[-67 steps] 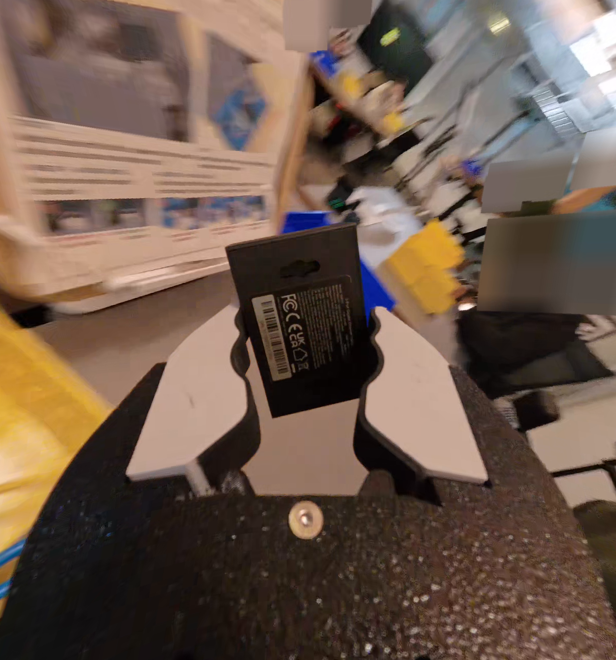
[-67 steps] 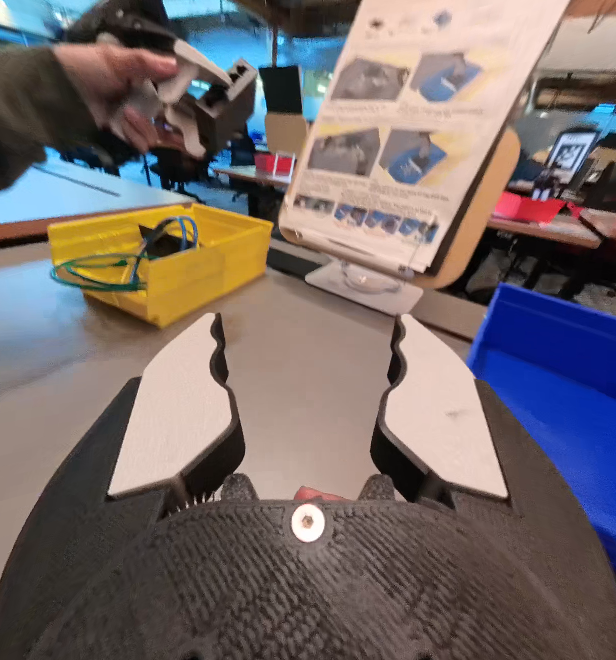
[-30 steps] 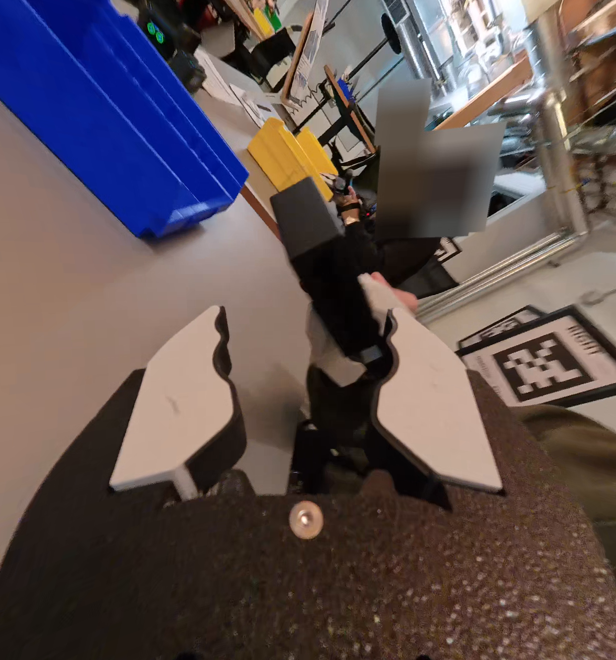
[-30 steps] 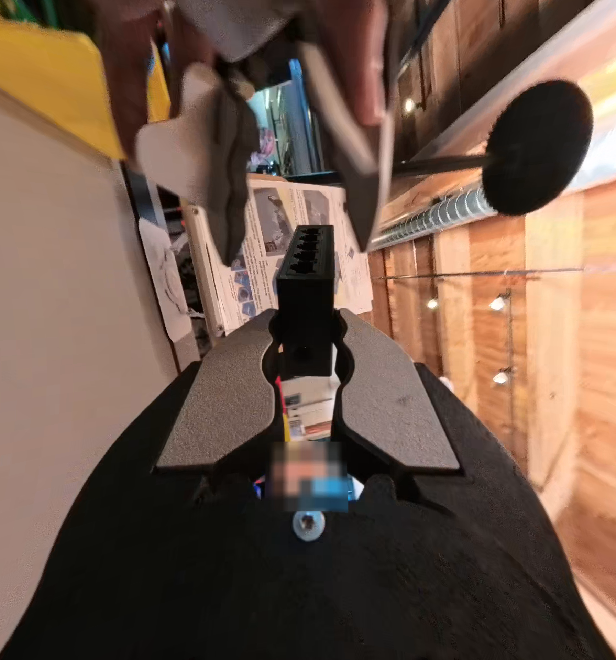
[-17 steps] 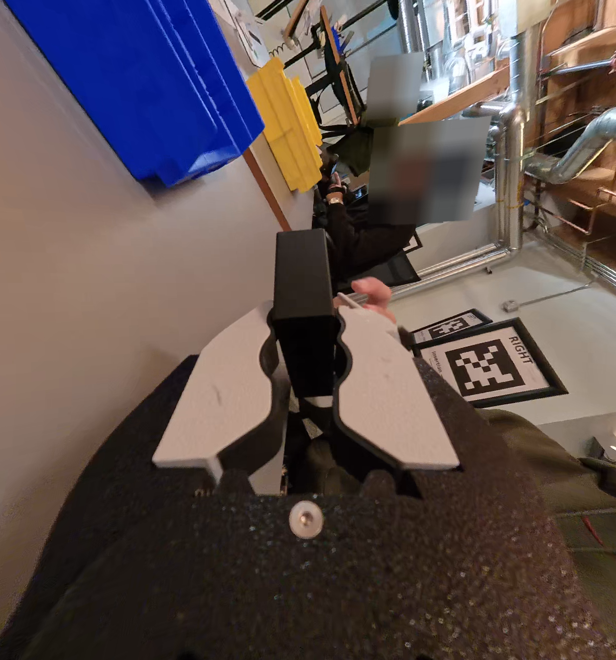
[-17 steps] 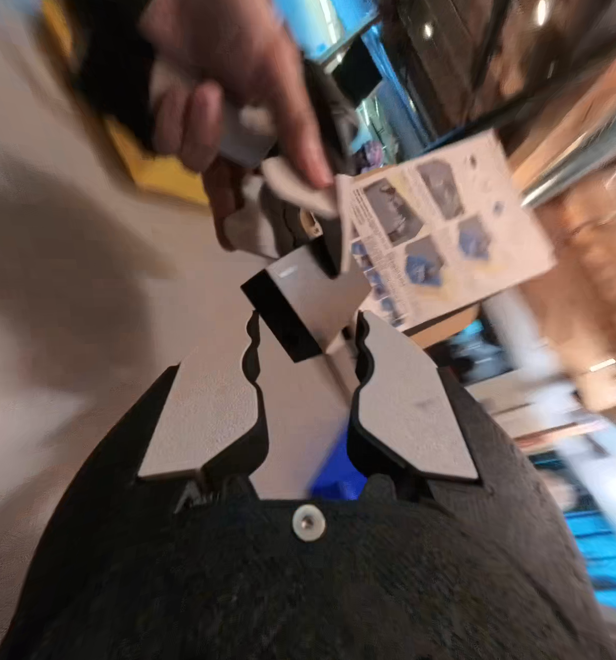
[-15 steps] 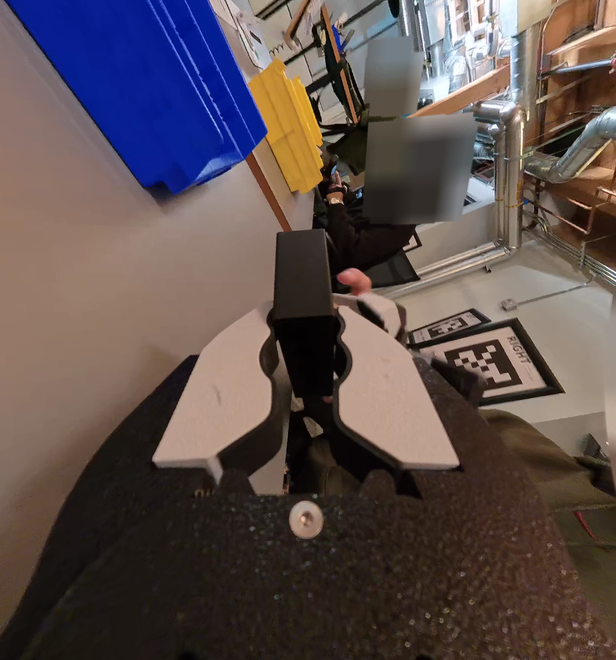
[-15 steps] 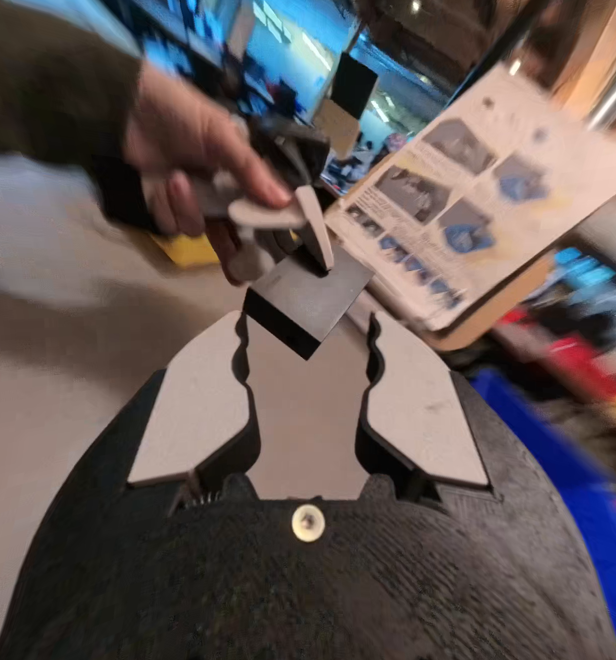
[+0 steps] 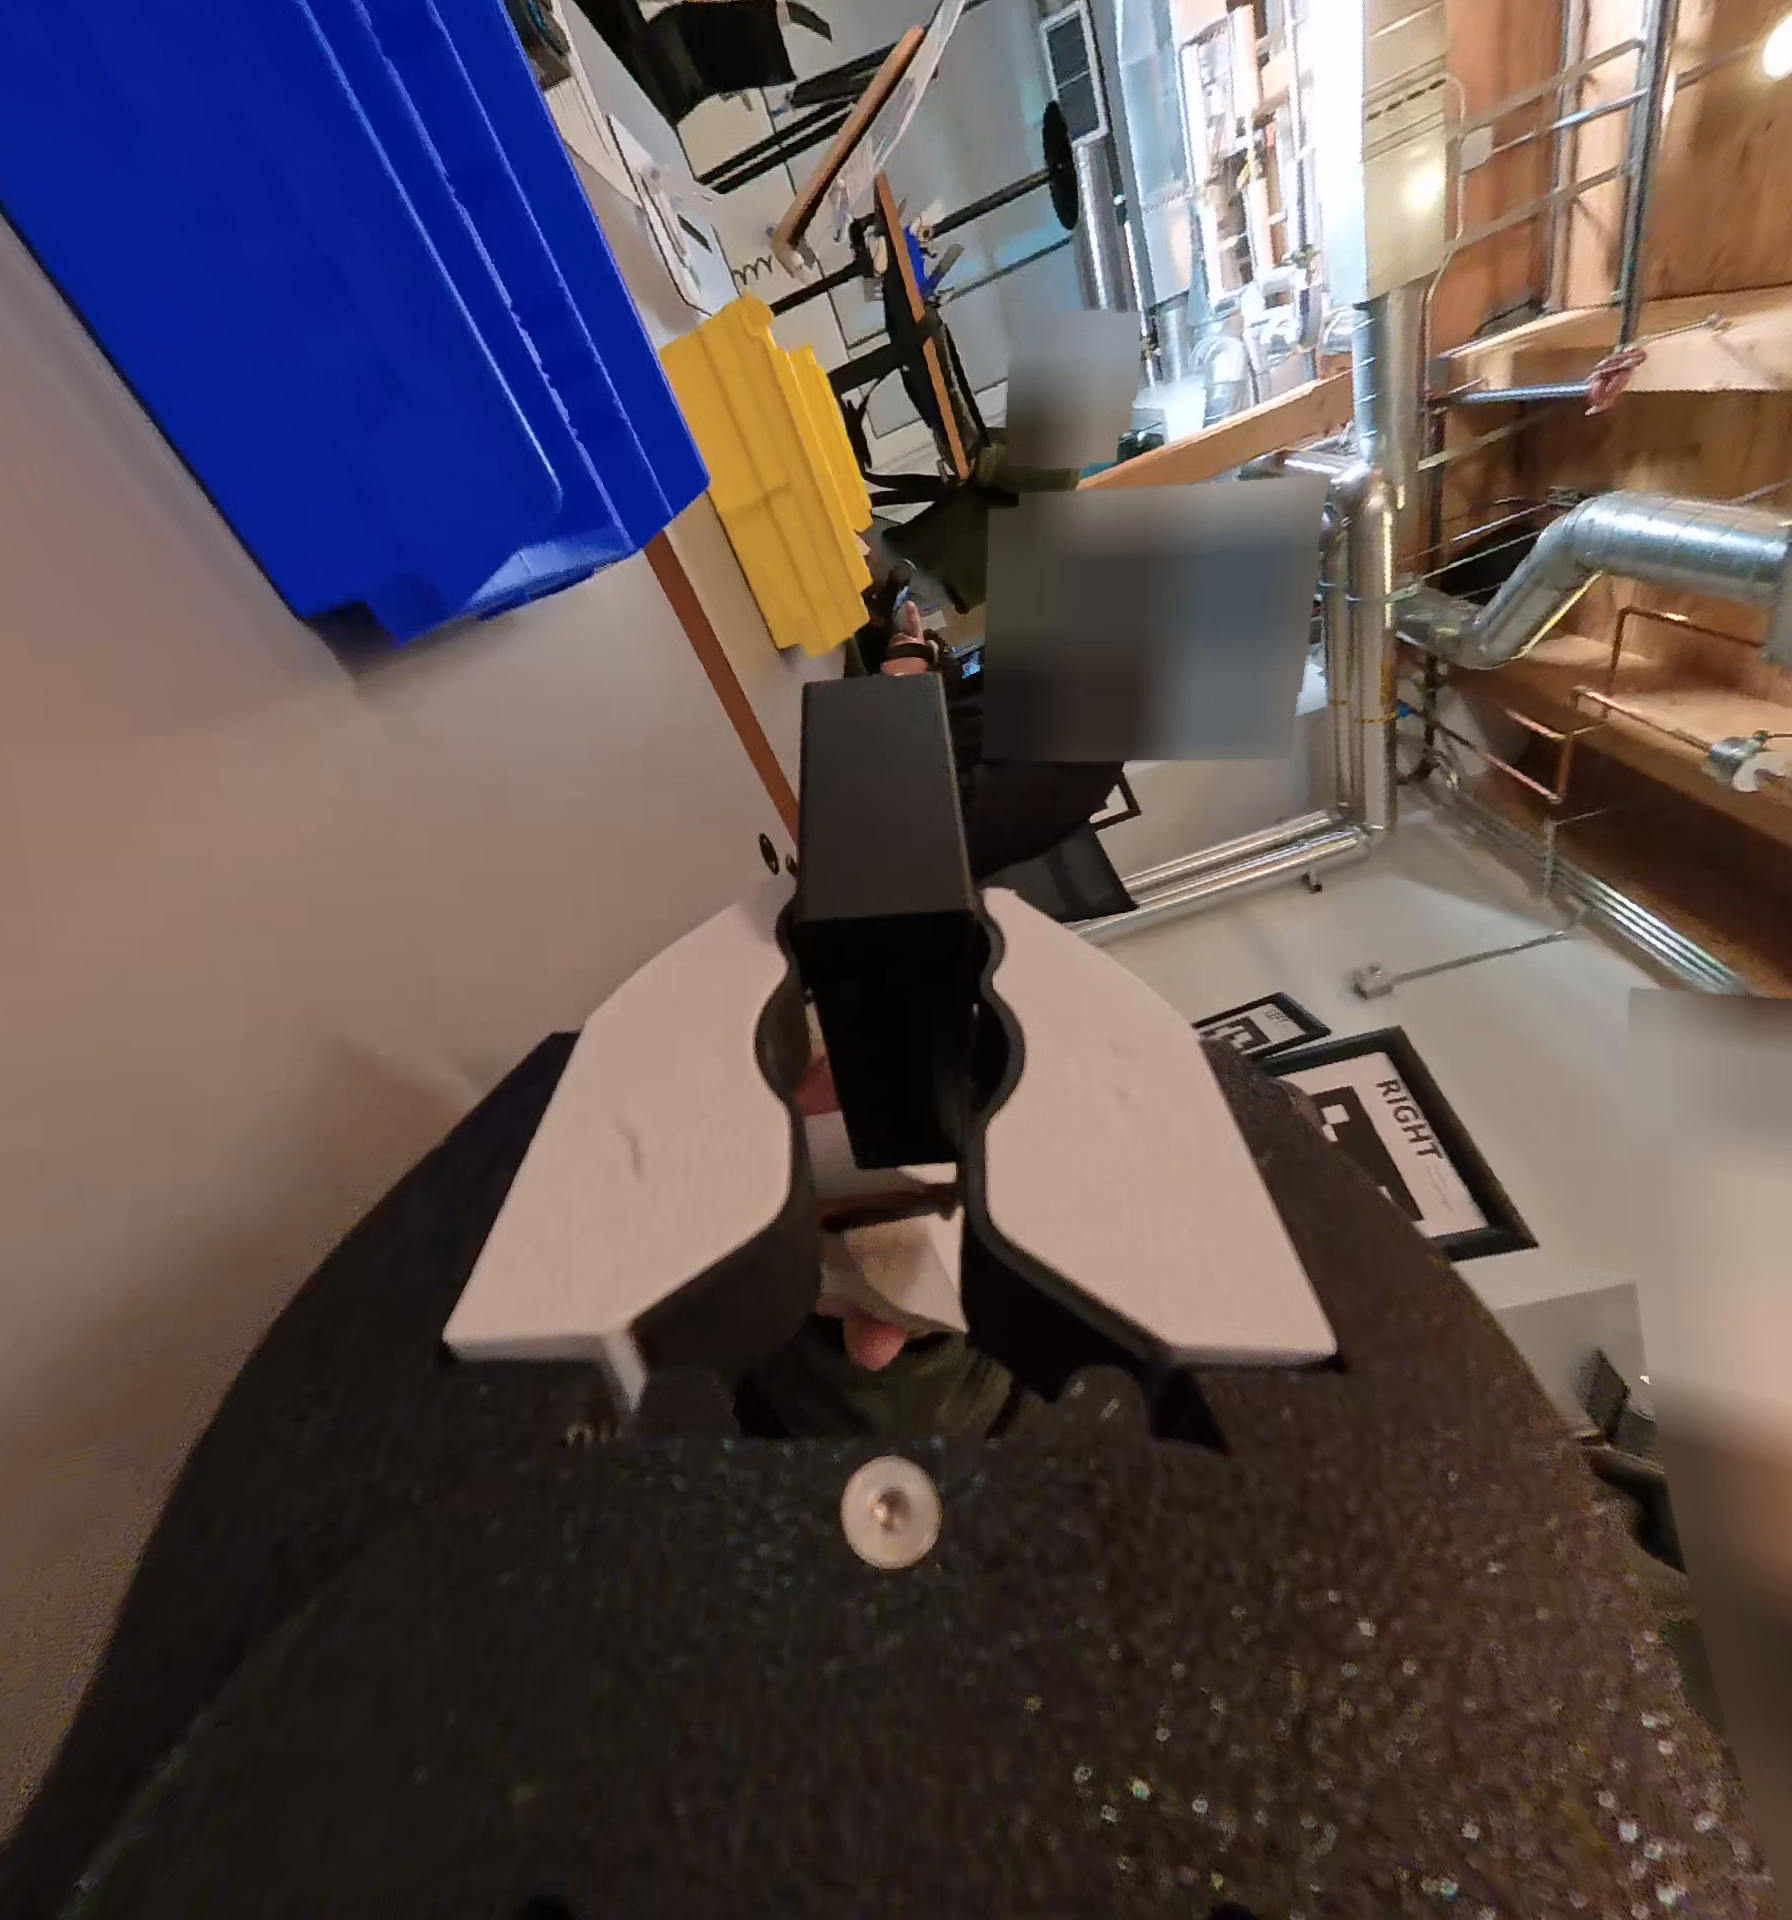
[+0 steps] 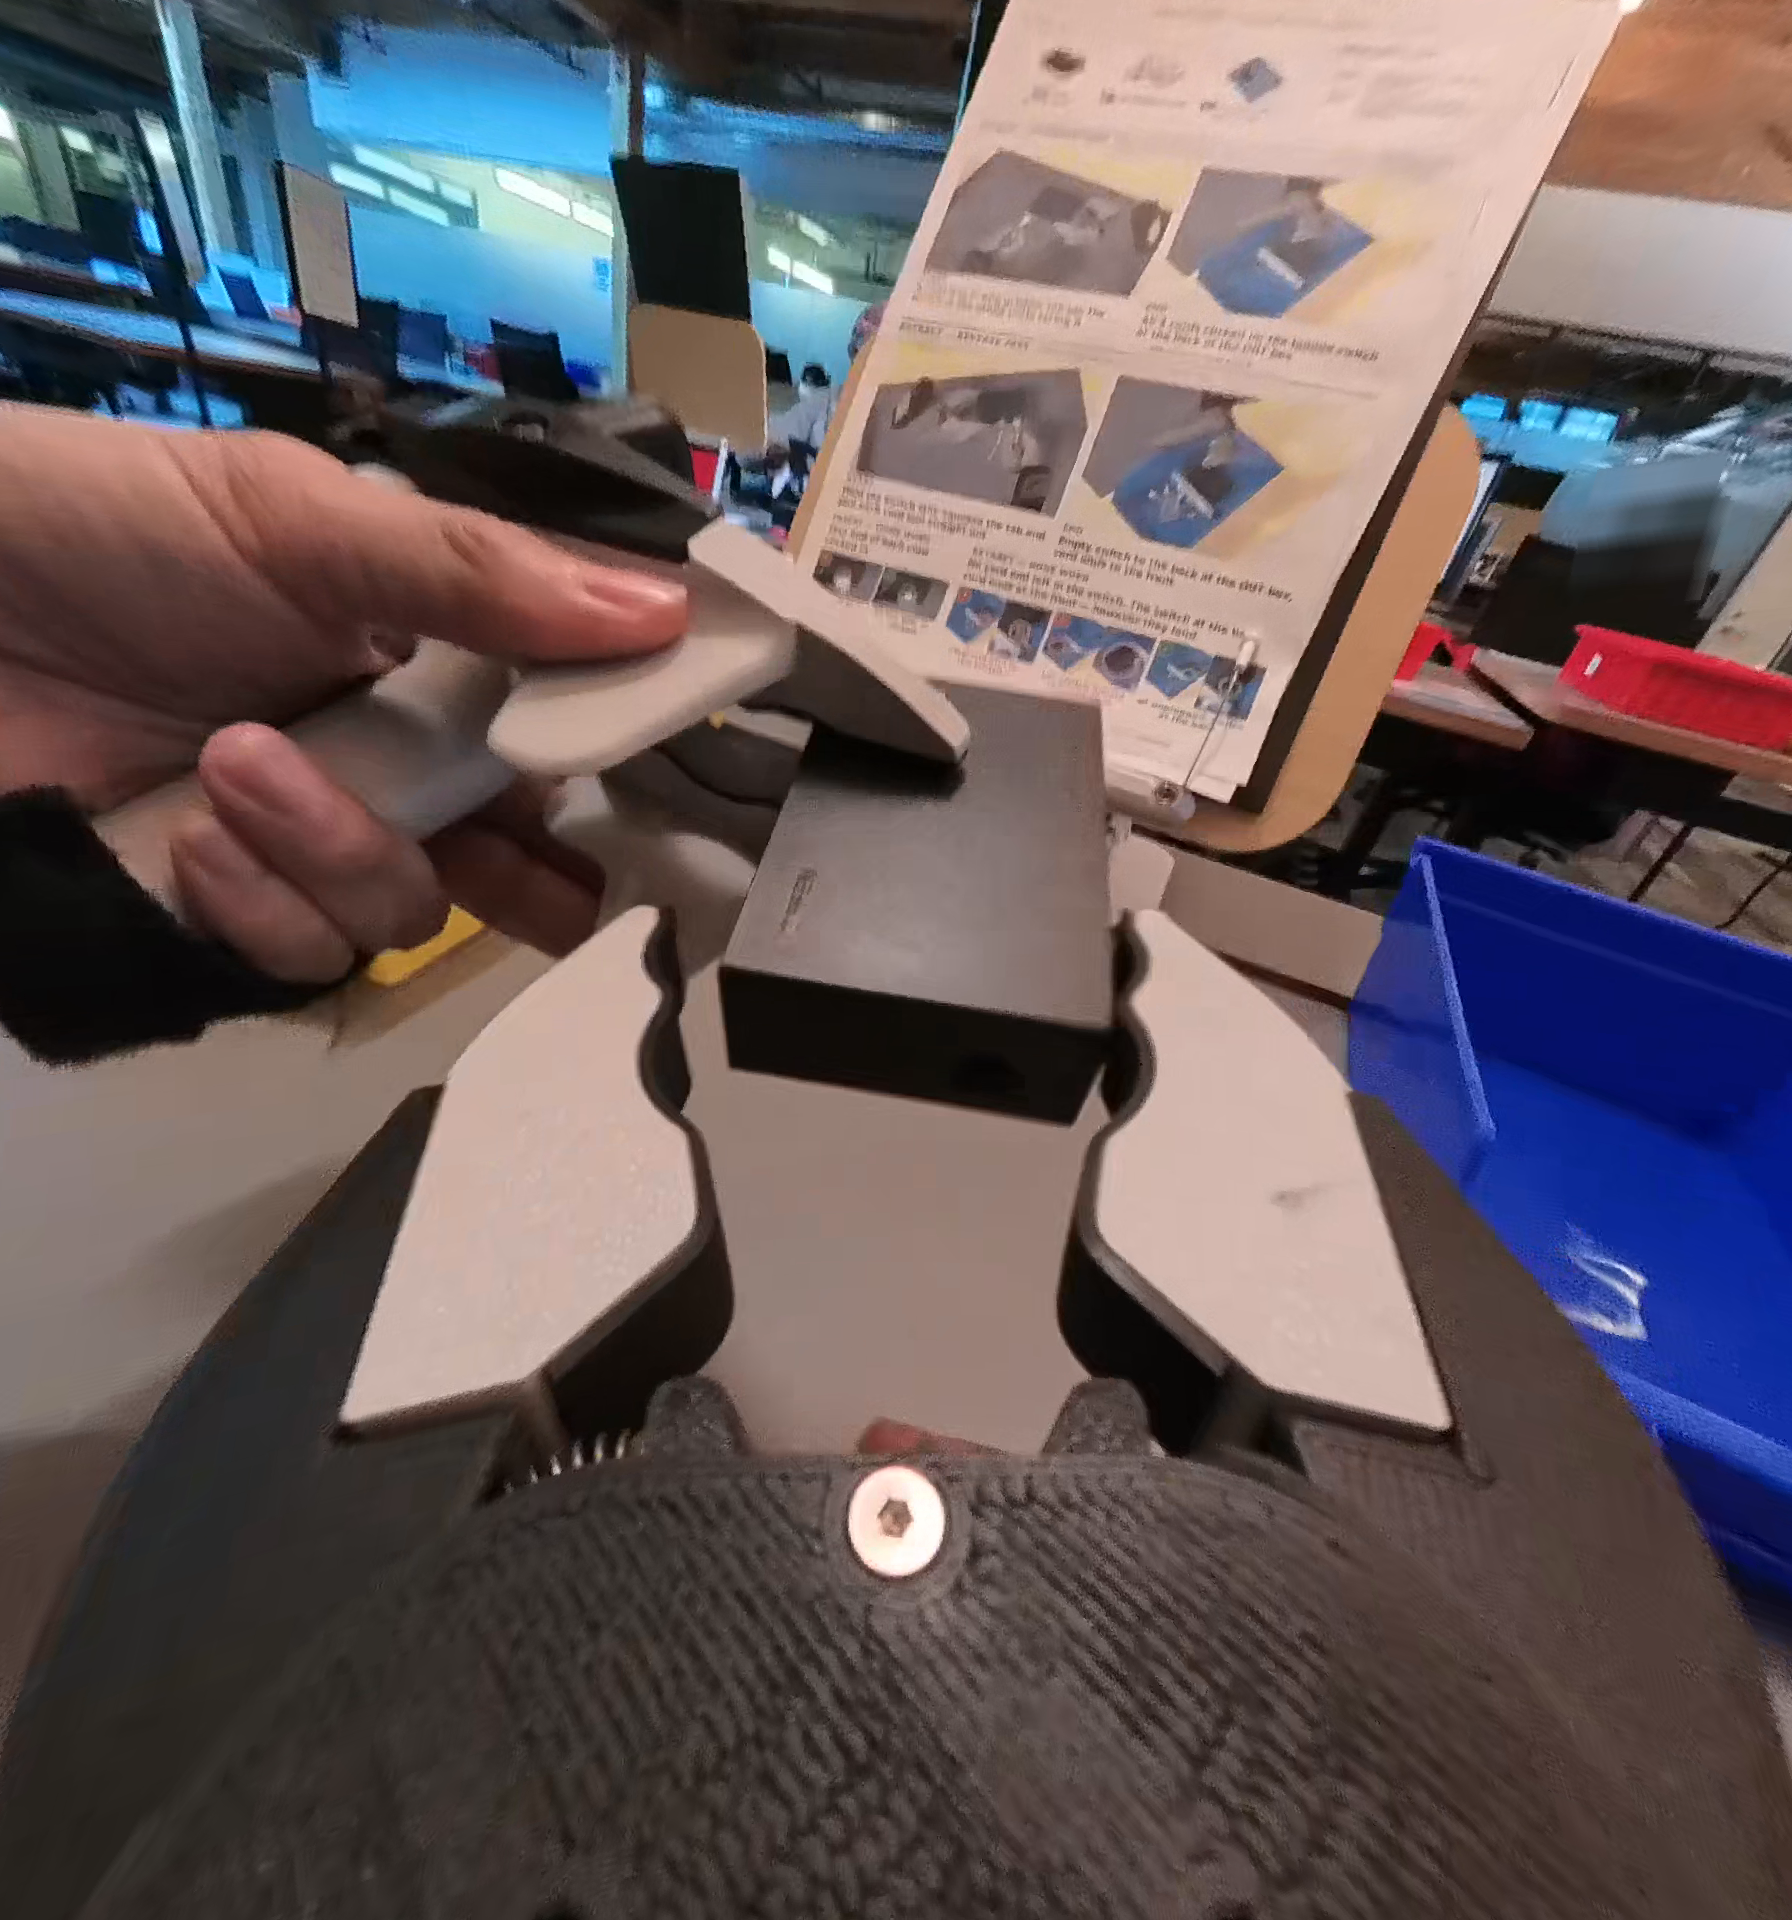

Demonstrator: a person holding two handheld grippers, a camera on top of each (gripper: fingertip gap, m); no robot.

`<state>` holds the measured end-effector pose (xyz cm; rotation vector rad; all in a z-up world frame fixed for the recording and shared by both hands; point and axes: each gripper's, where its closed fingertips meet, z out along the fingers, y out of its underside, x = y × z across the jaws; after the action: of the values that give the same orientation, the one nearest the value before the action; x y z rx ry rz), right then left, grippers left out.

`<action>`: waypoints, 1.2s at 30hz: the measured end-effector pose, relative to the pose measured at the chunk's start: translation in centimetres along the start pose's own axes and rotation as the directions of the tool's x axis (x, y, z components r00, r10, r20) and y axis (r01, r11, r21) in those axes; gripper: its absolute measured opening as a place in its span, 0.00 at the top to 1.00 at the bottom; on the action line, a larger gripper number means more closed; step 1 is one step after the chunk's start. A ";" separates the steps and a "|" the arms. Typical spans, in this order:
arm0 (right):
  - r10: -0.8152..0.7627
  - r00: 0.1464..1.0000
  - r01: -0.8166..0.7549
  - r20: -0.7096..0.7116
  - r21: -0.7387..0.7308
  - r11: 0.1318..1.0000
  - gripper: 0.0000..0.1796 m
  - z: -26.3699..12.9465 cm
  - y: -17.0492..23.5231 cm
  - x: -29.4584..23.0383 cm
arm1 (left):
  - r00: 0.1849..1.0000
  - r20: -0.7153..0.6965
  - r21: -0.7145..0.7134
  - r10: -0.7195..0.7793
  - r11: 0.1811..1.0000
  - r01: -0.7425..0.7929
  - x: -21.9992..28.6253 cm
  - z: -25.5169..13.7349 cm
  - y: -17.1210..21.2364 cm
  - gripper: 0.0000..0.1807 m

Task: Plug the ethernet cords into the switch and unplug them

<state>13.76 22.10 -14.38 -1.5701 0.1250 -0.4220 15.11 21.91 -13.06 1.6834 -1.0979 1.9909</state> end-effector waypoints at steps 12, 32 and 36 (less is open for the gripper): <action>0.199 0.972 -0.211 0.125 0.086 0.974 0.63 -0.4 -0.5 -0.3 | 1.000 0.013 0.018 0.013 1.000 -0.013 0.0 -0.3 0.3 0.82; 0.030 0.999 -0.034 0.017 0.255 0.966 0.64 -0.9 -0.5 1.1 | 0.987 -0.051 0.132 -0.152 0.979 0.157 -0.7 0.8 0.1 0.85; 0.100 0.993 -0.113 0.061 0.258 0.960 0.65 -1.3 -1.0 1.0 | 1.000 -0.019 0.074 -0.021 0.997 0.023 0.3 0.7 0.6 0.84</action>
<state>14.09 20.59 -13.24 -1.3060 0.1123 -0.3031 15.13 20.98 -12.96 1.7026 -1.0071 2.0526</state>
